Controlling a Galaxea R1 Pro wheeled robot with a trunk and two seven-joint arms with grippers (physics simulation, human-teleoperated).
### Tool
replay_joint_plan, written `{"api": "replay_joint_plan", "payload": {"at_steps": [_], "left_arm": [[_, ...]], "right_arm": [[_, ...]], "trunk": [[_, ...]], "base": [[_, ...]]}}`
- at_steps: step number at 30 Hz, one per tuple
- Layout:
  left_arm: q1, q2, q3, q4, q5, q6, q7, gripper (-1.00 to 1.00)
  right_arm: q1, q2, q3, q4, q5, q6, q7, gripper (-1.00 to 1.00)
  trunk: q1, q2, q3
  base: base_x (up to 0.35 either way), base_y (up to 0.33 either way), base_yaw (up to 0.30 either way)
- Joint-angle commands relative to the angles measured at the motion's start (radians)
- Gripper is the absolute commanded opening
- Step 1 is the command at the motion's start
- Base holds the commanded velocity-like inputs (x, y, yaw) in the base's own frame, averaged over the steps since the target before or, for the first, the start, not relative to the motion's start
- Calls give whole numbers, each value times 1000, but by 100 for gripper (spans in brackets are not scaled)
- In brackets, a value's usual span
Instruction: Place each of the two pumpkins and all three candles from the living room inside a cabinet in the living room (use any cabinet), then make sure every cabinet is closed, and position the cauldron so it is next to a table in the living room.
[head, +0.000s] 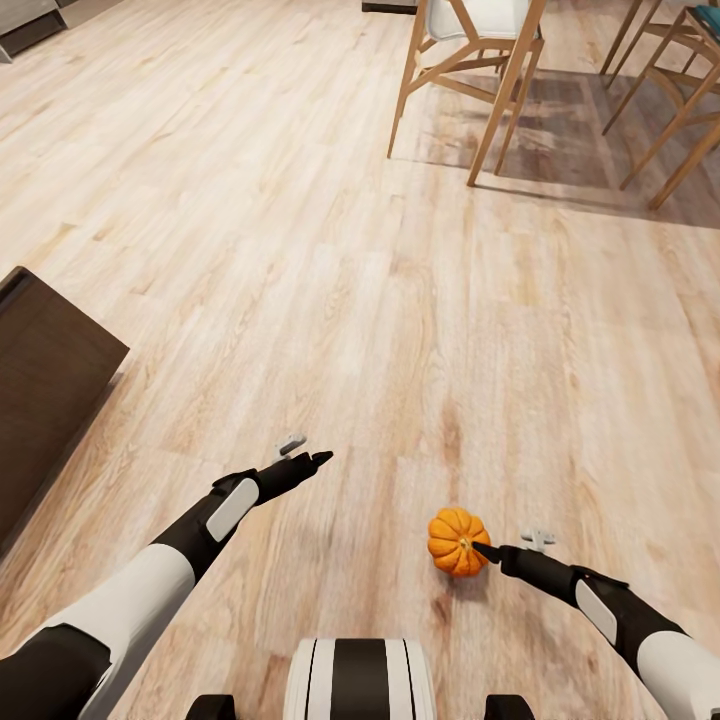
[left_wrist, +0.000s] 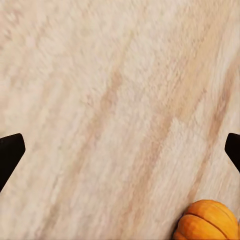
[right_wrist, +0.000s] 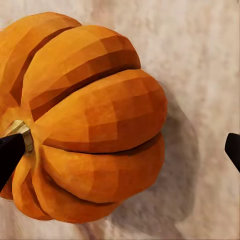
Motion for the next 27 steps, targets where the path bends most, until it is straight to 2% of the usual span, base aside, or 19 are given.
{"api": "replay_joint_plan", "payload": {"at_steps": [1, 8, 26, 27], "left_arm": [[0, 0, 0, 0, 0, 0, 0, 100], [0, 1, 0, 0, 0, 0, 0, 100], [0, 1, 0, 0, 0, 0, 0, 100], [0, 1, 0, 0, 0, 0, 1, 100]], "right_arm": [[0, 0, 1, -9, 5, 0, 1, 100], [0, 5, -1, -15, 60, 2, -4, 100], [0, 6, -1, -25, 65, 5, -8, 100], [0, 6, -1, -27, 65, 4, -7, -100]], "trunk": [[0, 0, 0], [0, 0, 0], [0, 0, -6], [0, 0, -6]], "base": [[0, 0, 0], [0, 0, 13], [0, 0, 252], [0, 0, 160]]}}
